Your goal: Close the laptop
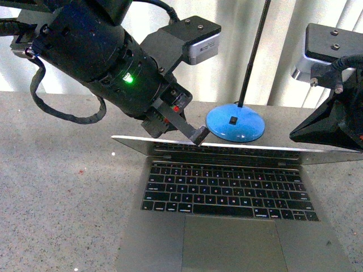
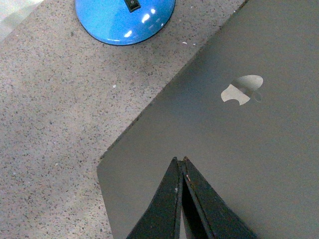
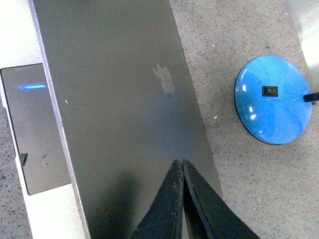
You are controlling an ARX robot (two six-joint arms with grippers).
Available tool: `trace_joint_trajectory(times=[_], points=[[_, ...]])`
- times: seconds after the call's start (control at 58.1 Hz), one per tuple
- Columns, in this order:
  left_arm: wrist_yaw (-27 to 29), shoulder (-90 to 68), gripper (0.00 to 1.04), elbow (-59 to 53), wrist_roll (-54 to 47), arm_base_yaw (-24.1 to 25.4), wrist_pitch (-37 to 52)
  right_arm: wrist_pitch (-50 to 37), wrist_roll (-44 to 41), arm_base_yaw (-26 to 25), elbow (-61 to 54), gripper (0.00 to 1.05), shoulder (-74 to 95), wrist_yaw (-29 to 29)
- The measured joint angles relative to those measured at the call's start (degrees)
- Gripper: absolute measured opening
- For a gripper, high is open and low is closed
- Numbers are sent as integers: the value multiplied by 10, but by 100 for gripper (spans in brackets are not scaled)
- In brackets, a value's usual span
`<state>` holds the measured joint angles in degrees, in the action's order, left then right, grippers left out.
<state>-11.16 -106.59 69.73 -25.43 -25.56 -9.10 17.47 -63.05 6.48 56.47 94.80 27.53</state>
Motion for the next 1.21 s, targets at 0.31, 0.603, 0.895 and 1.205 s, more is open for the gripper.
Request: trace_joint_trajectory(times=[0.31,0.603,0.895,1.205], points=[[-5,0,4,-17,4,-4,9,-6,-6,0,-12,3,1,0],[-11,0,4,-30,7,-5,20,-8,-9,3,-15,3,11,0],[-17,-5,4,-38,9,-4,27,-9,-12,6,-21,3,21,0],[-26,-16,4,-47,11,-3,37,-10,-17,8,-23,3,34,0]])
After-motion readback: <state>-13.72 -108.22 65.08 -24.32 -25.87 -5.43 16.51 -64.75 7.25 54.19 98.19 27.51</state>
